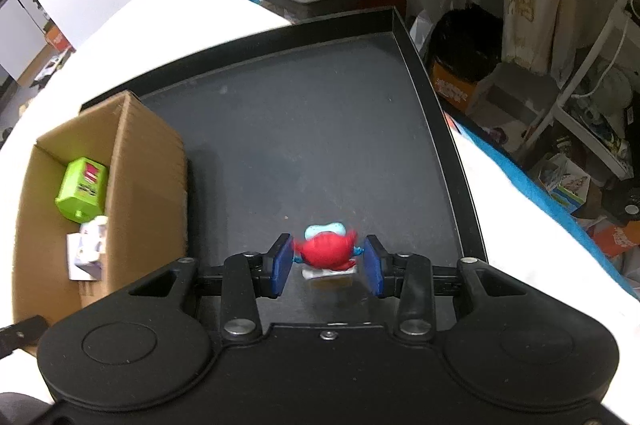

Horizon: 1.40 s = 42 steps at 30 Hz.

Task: Organize rigid objects
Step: 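Lift the blue-red figure with the right gripper over the cardboard box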

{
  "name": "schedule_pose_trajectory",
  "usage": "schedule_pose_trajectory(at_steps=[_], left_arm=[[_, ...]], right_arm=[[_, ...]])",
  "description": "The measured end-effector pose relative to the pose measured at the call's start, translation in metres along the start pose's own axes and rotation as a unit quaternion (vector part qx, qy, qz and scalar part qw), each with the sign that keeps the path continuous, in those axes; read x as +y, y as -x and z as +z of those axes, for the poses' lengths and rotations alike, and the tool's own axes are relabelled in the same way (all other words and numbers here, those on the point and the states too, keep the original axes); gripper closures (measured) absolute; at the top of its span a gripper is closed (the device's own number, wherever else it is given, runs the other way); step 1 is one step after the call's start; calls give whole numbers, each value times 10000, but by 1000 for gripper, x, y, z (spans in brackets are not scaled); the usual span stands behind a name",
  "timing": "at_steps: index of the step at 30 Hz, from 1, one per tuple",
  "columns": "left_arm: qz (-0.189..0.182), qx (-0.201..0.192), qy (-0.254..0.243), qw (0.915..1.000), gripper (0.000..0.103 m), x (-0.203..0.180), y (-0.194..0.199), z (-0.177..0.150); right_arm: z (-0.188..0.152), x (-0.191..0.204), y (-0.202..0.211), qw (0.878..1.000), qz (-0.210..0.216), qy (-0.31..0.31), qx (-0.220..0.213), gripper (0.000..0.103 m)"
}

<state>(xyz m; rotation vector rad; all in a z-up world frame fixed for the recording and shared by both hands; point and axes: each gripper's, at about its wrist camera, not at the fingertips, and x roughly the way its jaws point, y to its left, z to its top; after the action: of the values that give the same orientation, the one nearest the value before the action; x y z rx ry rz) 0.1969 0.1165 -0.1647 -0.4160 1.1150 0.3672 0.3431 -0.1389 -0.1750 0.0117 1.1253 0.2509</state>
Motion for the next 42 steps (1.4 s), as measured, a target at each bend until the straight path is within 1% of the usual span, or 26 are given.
schedule_pose_trajectory(at_steps=[8,15,20,25,31,42], left_arm=[[-79,4,-27,10000,92,1,-1,1],[-291,182,-365,9987,92,5,-3,8],[-377,297,-541,9974,92,6,-6,12],[-473,313,-497,9971,92,9,-6,11],[-483,286,-454,9974,91,10,-7,11],[-572,314,-253,9975,91,16,-6,11]], right_arm=[[11,24,38,9989,253,147,-358,65],[22,54,64,9963,538,313,-597,65],[25,73,71,9944,705,409,-671,65],[26,89,71,9932,867,467,-624,65],[25,110,67,9919,1011,556,-526,65],[22,139,39,9917,1118,597,-228,65]])
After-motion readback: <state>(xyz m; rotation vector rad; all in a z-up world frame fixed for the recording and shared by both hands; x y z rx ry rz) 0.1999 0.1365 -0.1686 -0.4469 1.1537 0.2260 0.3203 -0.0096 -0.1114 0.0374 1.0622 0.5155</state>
